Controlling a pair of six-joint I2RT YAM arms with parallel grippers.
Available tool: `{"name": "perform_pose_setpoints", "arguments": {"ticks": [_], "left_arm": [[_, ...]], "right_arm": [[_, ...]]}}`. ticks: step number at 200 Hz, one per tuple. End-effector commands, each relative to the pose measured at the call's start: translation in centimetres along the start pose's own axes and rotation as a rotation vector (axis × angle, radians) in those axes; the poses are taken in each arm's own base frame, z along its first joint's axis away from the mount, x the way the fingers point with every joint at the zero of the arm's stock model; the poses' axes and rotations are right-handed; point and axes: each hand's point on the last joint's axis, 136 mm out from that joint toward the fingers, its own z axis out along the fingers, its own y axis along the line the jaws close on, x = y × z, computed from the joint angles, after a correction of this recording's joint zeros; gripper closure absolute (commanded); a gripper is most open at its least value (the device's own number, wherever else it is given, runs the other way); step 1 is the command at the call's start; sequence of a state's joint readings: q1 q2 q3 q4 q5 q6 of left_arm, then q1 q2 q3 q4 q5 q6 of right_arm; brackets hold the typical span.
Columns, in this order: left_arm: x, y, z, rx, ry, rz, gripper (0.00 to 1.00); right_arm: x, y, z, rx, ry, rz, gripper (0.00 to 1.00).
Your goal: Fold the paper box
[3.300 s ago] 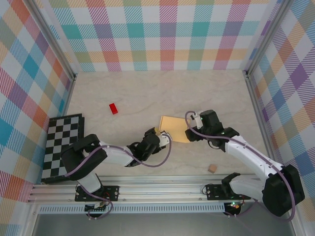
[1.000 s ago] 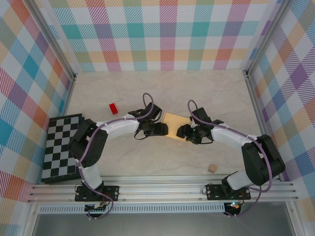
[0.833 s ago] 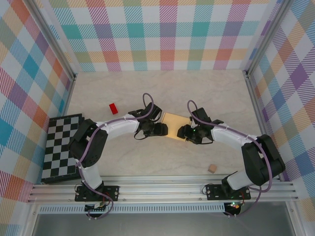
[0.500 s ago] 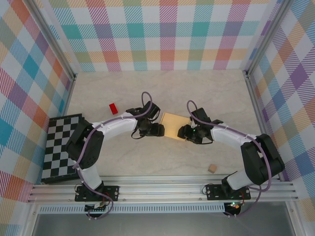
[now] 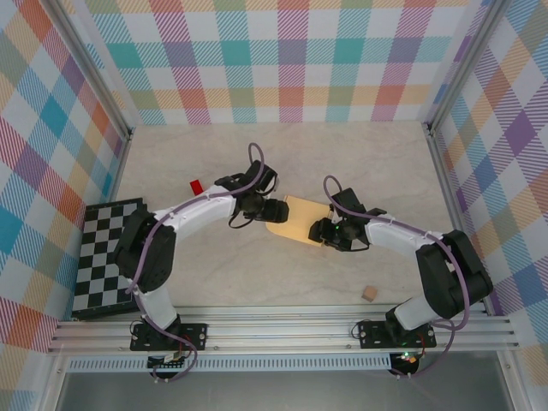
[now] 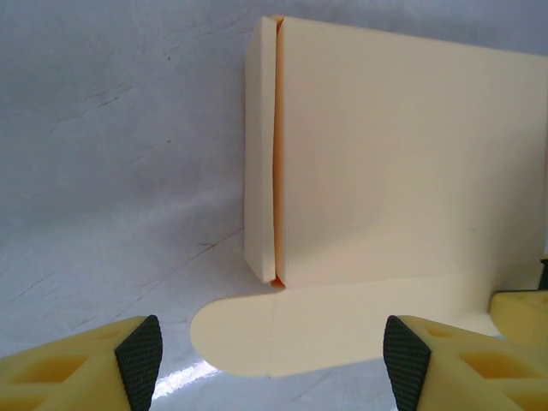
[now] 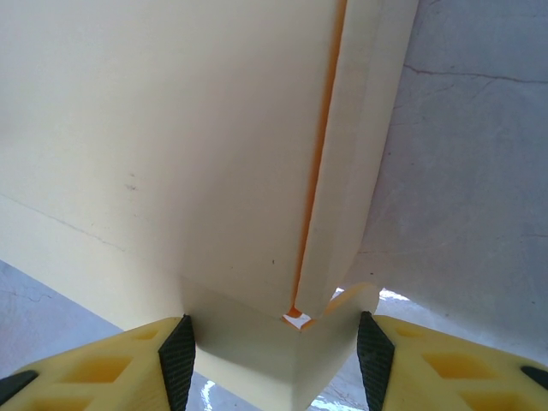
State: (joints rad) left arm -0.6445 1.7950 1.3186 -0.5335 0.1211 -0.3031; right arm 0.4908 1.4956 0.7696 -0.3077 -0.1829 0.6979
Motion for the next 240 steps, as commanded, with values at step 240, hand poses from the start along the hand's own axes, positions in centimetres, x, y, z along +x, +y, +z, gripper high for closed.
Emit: {"name": "perform_pose_setpoints", "arguments": {"ticks": [240], "left_arm": [[4.9,-4.8,3.4,0.132,0.193,-0.132,0.55]], "right_arm": [[-0.7,1.3,0.1,-0.025,0.021,-0.022,0.47]]}}
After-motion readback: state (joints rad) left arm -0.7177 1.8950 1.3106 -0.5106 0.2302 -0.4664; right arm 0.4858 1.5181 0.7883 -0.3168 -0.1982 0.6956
